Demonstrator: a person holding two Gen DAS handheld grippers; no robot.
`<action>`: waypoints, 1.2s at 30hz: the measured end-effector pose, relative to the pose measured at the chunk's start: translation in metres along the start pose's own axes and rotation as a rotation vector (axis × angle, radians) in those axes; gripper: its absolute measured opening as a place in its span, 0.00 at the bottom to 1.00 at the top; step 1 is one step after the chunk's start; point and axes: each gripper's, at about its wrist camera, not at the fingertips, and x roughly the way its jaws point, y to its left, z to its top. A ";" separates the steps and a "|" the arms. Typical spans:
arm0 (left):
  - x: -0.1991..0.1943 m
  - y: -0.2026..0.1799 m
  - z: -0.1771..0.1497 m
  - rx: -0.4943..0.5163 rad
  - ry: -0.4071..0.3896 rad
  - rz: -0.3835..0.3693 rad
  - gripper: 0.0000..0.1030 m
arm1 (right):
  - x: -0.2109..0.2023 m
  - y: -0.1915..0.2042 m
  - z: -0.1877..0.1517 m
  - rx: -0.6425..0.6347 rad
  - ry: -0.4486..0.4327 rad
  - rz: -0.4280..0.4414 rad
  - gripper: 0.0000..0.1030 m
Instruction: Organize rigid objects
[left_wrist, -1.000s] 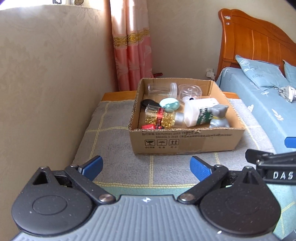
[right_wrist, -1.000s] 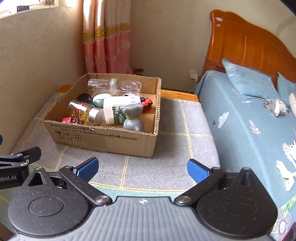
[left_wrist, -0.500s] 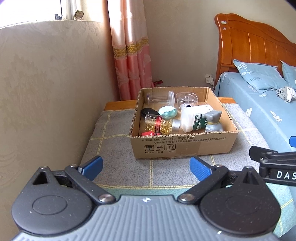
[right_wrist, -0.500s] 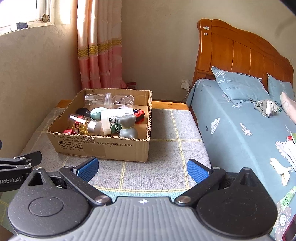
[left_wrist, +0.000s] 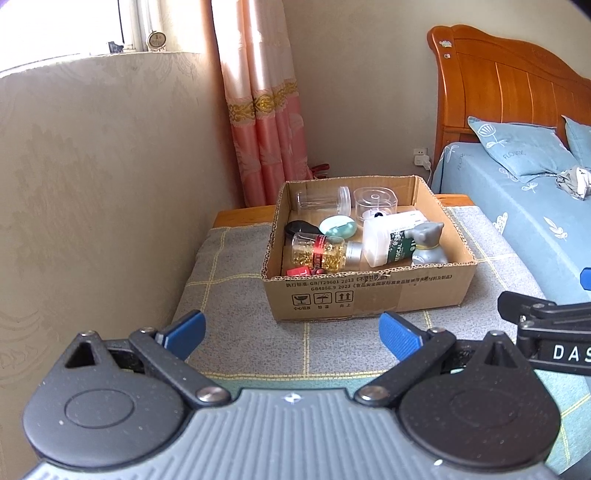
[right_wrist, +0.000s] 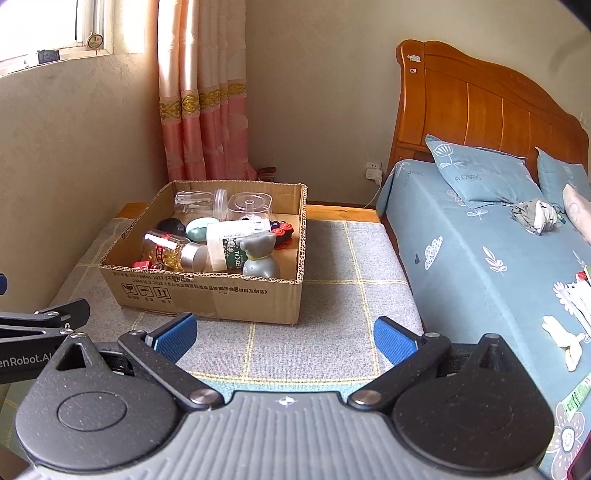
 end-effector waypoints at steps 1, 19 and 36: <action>0.000 0.000 0.000 0.001 0.000 0.000 0.97 | 0.000 0.000 0.000 0.002 -0.001 0.000 1.00; -0.004 -0.003 0.002 0.009 -0.006 -0.003 0.97 | -0.002 0.000 0.001 -0.002 -0.004 0.012 1.00; -0.005 -0.003 0.003 0.009 -0.005 -0.001 0.97 | -0.003 0.000 0.001 -0.006 -0.006 0.015 1.00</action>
